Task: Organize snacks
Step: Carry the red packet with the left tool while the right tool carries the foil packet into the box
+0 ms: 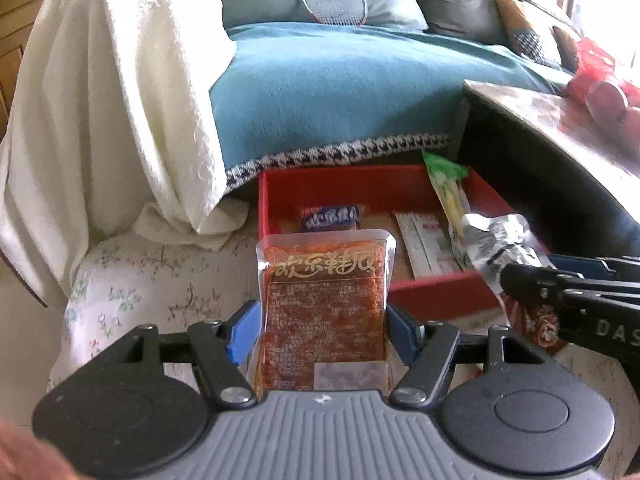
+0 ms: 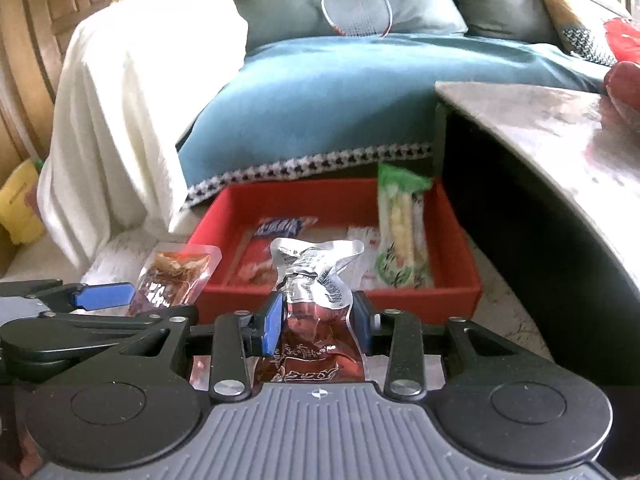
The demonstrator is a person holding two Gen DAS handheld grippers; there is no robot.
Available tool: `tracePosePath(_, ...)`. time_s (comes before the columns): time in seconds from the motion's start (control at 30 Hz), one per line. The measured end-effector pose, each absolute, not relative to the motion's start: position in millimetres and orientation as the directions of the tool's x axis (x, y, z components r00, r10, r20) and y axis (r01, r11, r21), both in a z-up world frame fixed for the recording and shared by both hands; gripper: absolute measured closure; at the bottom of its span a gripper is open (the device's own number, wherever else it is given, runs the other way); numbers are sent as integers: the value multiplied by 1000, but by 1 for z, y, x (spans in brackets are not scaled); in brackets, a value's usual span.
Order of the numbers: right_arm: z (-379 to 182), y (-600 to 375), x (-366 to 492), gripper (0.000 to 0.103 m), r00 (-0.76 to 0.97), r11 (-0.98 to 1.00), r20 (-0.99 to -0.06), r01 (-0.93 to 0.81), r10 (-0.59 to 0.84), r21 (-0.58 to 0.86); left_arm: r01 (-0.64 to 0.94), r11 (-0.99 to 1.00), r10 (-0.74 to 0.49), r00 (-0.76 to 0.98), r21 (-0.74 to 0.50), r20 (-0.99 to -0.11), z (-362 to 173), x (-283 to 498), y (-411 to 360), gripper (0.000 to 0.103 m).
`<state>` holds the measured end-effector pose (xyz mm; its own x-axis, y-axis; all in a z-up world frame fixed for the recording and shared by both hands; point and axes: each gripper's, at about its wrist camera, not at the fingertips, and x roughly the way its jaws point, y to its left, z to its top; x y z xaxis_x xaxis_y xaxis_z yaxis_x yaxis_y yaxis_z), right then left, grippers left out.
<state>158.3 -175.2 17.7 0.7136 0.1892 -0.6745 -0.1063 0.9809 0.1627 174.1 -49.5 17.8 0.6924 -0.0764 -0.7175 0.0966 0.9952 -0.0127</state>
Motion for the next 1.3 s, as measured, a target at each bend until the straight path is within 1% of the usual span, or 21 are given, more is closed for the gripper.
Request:
tracePosePath(0.1,22,-180,165,59,730,980,-657,-95,189,175,86,996,-73,699,-18,-711,19,183,-50,42)
tracePosePath(0.23,25,-185,177,59,748,979,-637,-87,186,184,79,997,-45,716,17,-696,21,195,-53,42)
tracePosePath(0.4,25,-188,191,59,756,981,-631,-76,175,181,74,997,-49,715,5,-697,19,211,-55,42)
tracePosePath(0.7,21,-192,211,59,773,984,-616,-61,152,166,70,997,-33,727,26,-686,15,236,-60,42)
tracePosePath(1.1,-1,-200,242,59,778,985,-616,-22,125,171,49,999,-33,727,4,-686,-4,265,-57,42)
tracePosePath(1.3,-24,-205,257,59,762,981,-636,1,124,193,56,998,-49,746,-10,-664,-5,271,-56,42)
